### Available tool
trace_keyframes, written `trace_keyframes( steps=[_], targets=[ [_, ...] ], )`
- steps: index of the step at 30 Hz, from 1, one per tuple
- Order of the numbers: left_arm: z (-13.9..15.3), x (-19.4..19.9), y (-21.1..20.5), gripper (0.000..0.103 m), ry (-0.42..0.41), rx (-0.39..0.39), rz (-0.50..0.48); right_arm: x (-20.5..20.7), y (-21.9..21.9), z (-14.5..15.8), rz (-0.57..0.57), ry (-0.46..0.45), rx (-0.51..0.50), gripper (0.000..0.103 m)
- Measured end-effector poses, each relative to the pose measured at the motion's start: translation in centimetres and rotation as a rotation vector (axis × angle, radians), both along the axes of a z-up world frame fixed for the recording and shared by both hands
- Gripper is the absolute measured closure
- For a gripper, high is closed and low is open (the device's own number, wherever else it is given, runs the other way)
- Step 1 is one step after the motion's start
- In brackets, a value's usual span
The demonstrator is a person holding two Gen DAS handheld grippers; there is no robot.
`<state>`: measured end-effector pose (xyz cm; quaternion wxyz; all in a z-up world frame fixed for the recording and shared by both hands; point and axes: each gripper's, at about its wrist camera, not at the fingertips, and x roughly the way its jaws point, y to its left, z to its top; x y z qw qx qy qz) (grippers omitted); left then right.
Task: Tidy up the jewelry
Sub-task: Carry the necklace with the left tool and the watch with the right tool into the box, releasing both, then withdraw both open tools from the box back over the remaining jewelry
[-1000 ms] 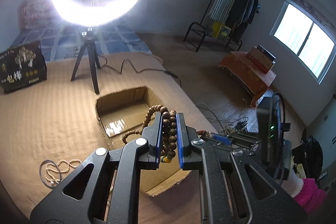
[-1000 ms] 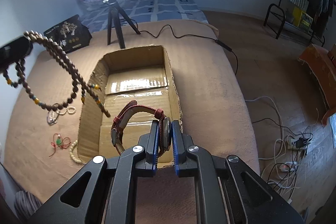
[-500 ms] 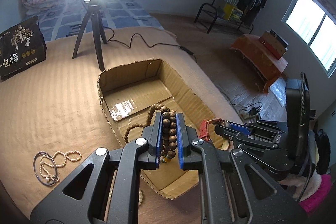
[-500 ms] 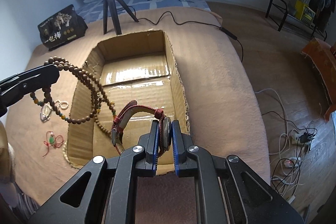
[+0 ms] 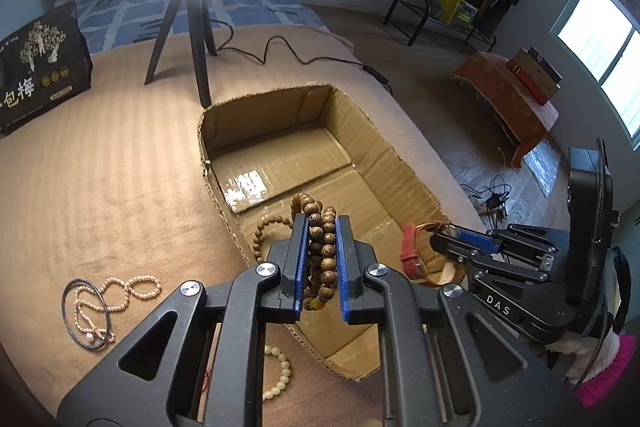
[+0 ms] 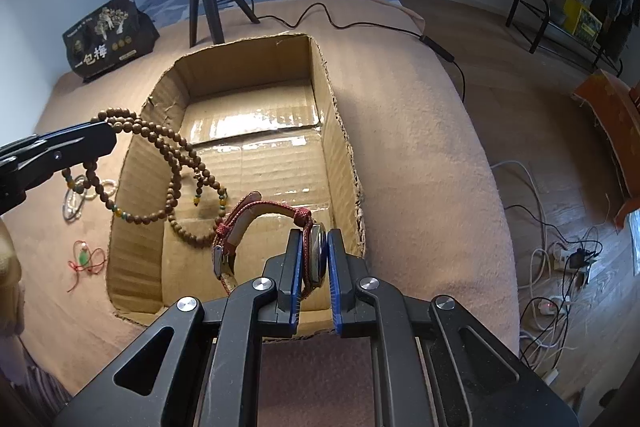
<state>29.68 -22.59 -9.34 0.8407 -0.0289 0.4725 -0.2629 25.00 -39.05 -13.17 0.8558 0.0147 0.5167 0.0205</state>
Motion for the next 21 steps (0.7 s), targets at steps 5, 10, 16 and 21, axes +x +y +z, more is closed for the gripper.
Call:
trace_keyframes(
  steps=[5, 10, 16, 21],
  targets=[
    [0.1, -0.3, 0.0, 0.067, -0.005, 0.007, -0.005, -0.2, 0.5, 1.0, 0.001, -0.042, -0.021, 0.039],
    [0.6, -0.6, 0.6, 0.066, -0.014, 0.000, 0.010, -0.5, 0.9, 1.4, 0.014, -0.049, -0.034, 0.038],
    [1.0, -1.0, 2.0, 0.067, -0.025, 0.002, 0.027, -1.0, 1.5, 1.7, 0.015, -0.055, -0.022, 0.038],
    [1.5, -1.8, 4.3, 0.066, -0.048, 0.011, 0.049, -1.4, 2.3, 2.3, 0.027, -0.071, -0.022, 0.038]
  ],
)
